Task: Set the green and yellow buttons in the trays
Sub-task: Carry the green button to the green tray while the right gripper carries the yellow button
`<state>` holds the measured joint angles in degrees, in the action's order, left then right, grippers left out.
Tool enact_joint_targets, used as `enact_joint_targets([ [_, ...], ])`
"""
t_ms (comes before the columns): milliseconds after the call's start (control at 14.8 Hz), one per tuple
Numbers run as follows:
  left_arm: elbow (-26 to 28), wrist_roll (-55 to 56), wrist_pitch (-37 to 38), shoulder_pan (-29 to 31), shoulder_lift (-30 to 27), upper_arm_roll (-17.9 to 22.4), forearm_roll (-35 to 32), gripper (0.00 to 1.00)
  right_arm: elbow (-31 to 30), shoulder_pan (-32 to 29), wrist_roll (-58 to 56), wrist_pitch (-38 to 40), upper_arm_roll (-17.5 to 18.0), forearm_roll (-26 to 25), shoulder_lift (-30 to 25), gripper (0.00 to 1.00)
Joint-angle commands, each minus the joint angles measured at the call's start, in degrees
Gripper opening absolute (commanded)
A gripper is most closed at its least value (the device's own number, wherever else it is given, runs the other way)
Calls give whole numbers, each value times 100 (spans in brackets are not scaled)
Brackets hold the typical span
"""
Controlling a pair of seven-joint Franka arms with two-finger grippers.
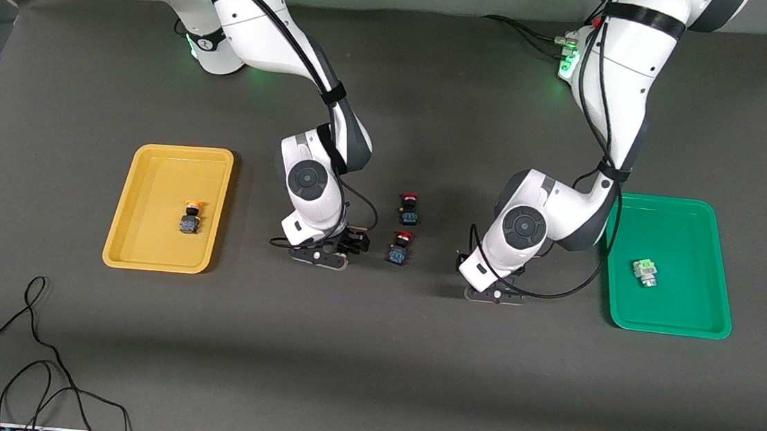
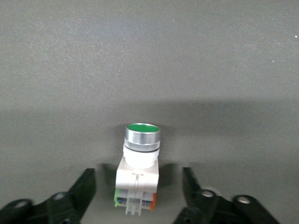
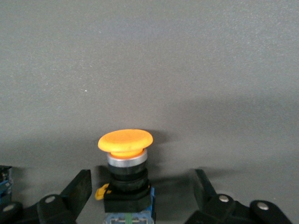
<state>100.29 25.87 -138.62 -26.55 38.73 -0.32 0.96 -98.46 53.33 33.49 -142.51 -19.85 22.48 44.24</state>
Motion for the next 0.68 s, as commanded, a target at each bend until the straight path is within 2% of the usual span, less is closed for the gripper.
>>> enact_joint_targets([
  [0, 70, -65, -34, 10, -111, 6, -26, 3, 116, 45, 61, -14, -54, 134, 41, 0],
  [203, 44, -12, 150, 36, -338, 6, 35, 0, 107, 19, 70, 48, -71, 143, -81, 0],
  [339, -18, 6, 754, 45, -777, 15, 70, 0, 20, -7, 52, 249, -133, 143, -353, 0],
  [610, -88, -161, 2160, 641, -1779, -3, 273, 0, 2, -16, -333, 1810, -755, 55, -1283, 0],
])
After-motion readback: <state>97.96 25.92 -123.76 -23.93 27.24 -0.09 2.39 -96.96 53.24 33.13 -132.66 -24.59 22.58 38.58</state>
